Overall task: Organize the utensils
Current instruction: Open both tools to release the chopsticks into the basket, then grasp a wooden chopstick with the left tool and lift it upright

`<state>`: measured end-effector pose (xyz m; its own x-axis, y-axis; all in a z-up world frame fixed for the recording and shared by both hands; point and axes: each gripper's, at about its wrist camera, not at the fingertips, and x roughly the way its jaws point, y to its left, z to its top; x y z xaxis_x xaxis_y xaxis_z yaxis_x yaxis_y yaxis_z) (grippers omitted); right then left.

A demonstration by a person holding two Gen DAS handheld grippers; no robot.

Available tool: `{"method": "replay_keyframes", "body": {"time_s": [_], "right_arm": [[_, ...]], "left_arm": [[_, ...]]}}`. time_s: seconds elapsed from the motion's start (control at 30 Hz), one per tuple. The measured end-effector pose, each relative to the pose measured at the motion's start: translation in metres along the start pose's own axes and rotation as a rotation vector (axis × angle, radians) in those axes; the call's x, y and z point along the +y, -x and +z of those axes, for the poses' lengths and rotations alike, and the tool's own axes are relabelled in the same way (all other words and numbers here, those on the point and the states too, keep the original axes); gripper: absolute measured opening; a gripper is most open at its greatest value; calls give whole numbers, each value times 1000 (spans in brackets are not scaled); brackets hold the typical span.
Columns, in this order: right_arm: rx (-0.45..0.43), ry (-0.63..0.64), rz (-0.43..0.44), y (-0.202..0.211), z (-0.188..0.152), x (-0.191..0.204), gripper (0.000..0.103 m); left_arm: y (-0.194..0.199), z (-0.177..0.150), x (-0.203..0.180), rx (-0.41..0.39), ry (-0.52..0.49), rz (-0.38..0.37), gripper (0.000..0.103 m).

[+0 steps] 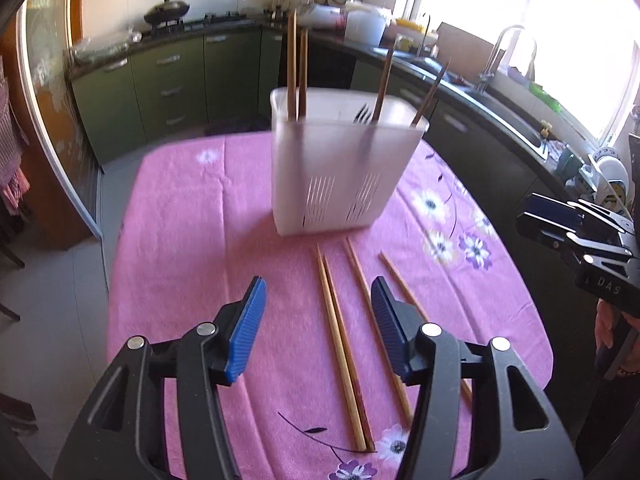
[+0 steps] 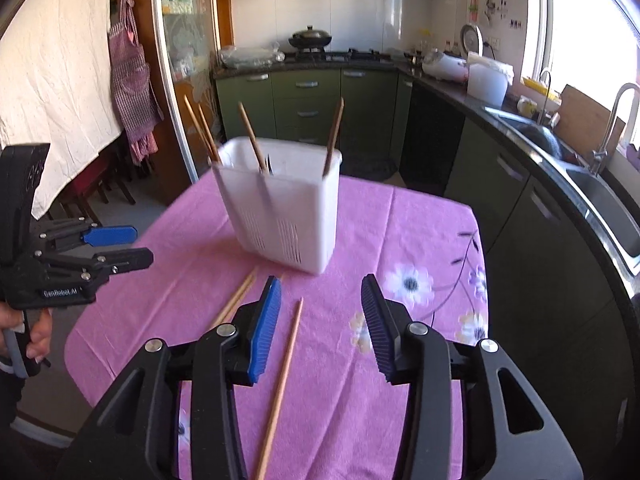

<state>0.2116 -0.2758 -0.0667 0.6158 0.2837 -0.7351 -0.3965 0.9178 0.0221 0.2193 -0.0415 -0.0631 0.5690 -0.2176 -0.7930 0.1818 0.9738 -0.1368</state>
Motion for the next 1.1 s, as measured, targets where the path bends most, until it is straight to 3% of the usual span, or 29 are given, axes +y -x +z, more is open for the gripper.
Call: {"method": "replay_keyframes", "body": {"time_s": [0.07,0.13,0.23,0.93,1.1], "right_arm": [[63,-13,7,-20,-20,-4,42],[109,-22,11,-36,-36,-4,42],[146,-32,20,-53,-48,-9,42],[183,-67,59,-74,-52,-20,42],[182,-59,62,-72,-50,-18,42]], "left_arm": [[-23,-10,3,86,11,-5,38],[-44,-17,5,164,35,-40,37],[-67,-19,7,221,50,-30,30],[-125,-6,-22,319,-17,71,27],[-132,-3,-30,320,-33,90,11]]}}
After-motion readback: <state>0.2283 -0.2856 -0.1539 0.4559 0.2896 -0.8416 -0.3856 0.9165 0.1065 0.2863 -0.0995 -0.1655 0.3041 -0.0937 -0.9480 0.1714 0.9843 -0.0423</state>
